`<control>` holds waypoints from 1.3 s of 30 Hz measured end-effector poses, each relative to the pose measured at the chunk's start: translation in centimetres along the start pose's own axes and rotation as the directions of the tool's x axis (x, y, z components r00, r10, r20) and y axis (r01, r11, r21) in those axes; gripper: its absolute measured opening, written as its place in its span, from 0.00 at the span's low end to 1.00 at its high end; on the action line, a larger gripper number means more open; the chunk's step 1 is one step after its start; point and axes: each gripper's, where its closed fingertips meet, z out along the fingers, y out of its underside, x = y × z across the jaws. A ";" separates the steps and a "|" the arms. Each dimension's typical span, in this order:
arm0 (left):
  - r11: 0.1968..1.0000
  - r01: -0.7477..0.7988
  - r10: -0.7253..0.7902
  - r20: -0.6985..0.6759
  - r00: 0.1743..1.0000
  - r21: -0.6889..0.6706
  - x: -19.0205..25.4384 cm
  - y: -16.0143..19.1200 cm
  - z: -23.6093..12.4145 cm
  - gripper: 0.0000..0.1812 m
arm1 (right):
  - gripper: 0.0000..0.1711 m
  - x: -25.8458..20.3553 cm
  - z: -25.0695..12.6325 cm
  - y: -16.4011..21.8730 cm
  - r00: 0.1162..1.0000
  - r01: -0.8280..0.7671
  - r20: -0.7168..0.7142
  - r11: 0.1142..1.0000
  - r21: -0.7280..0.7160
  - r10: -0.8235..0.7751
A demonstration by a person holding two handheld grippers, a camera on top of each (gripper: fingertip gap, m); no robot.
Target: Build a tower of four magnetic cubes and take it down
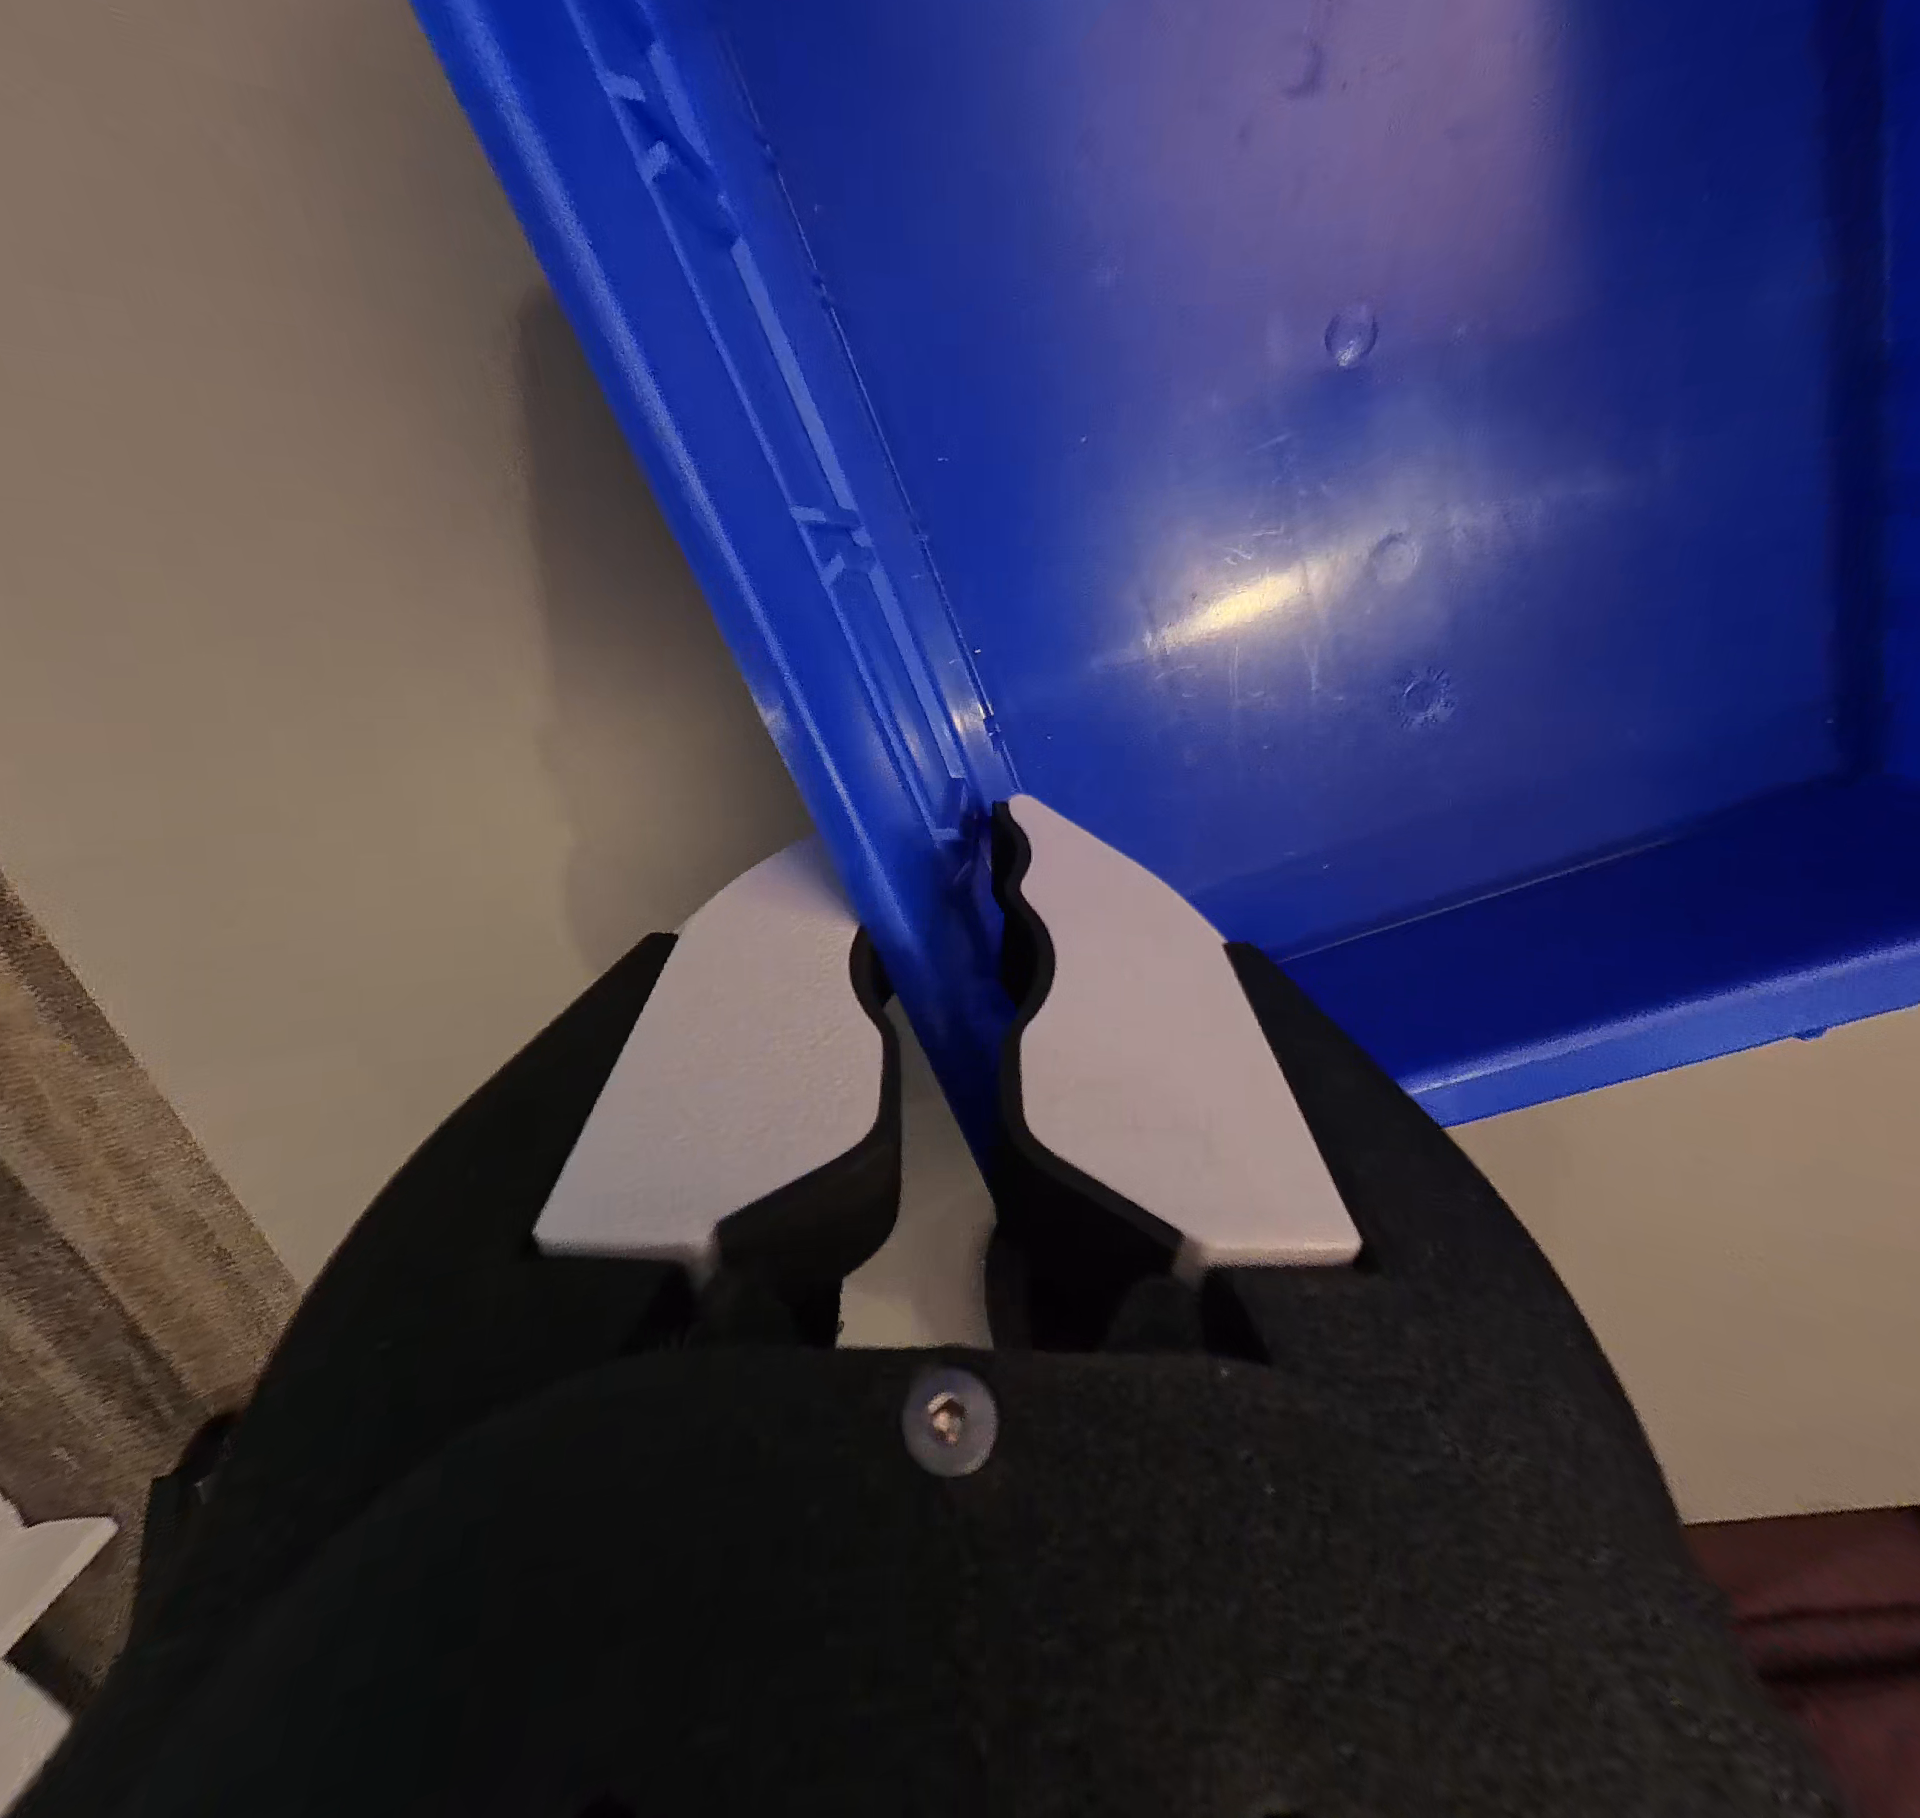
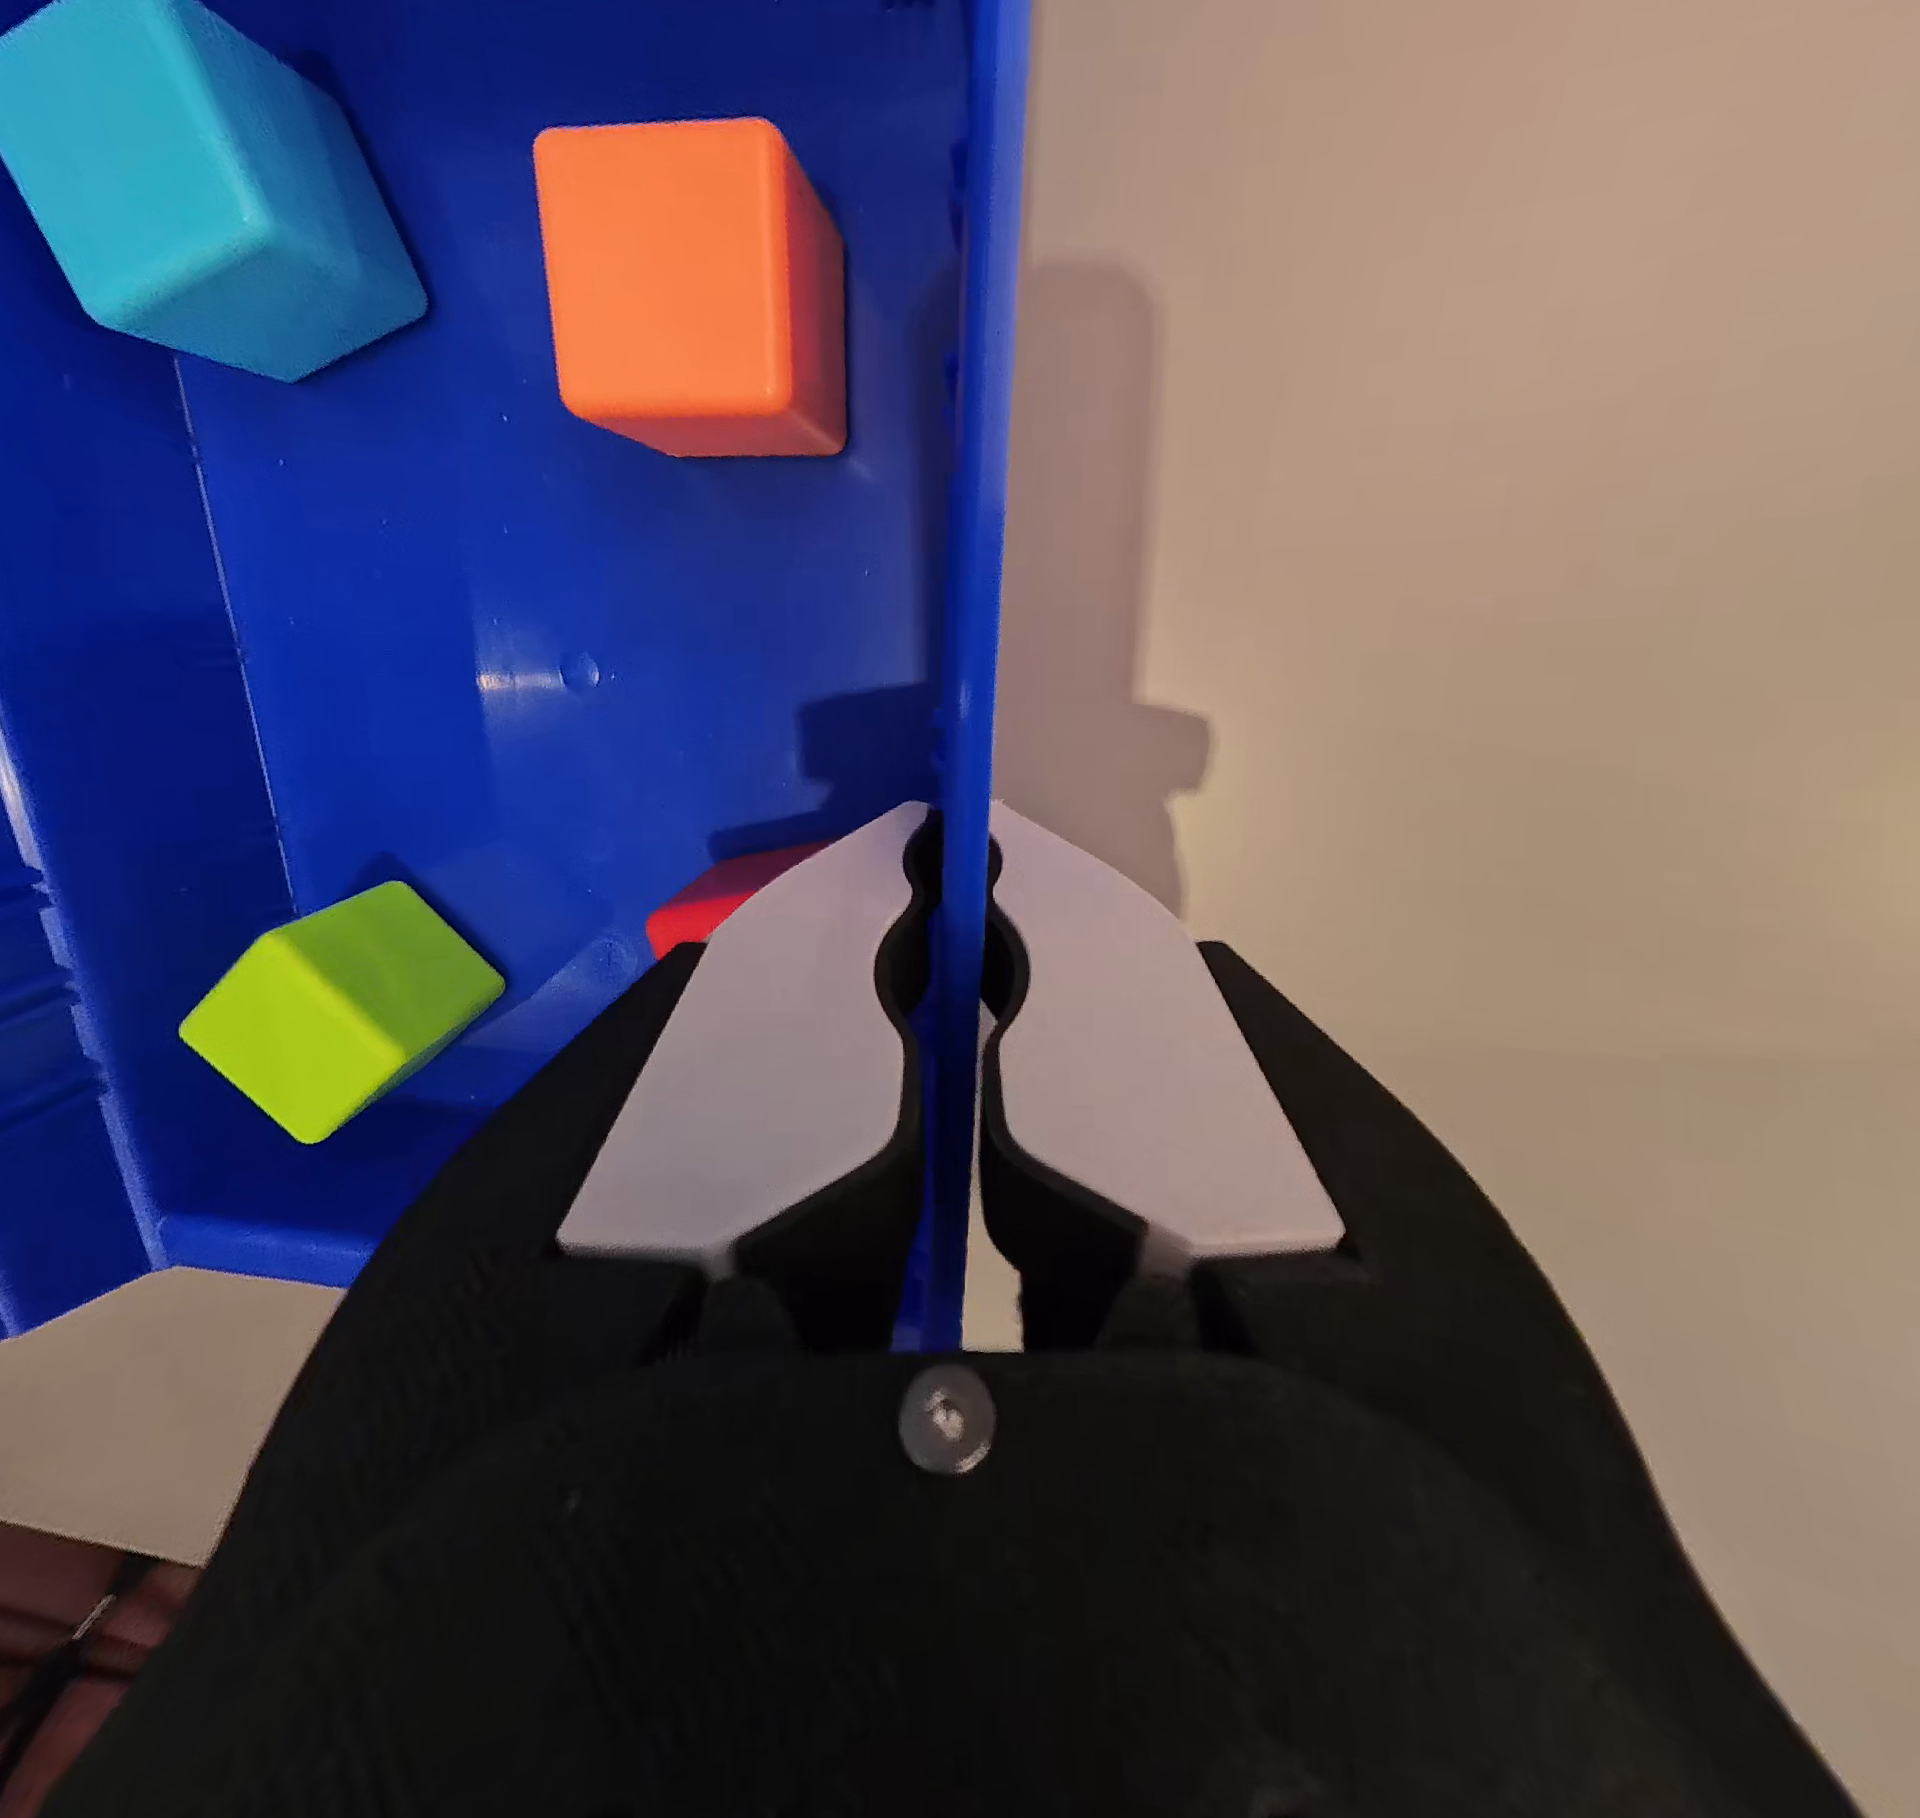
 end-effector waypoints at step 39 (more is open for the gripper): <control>0.932 -0.360 0.362 0.051 0.931 -0.048 15.1 -1.8 -0.1 0.23 | 0.07 -6.8 3.4 -1.5 0.999 0.012 -0.042 0.986 -0.165 -0.019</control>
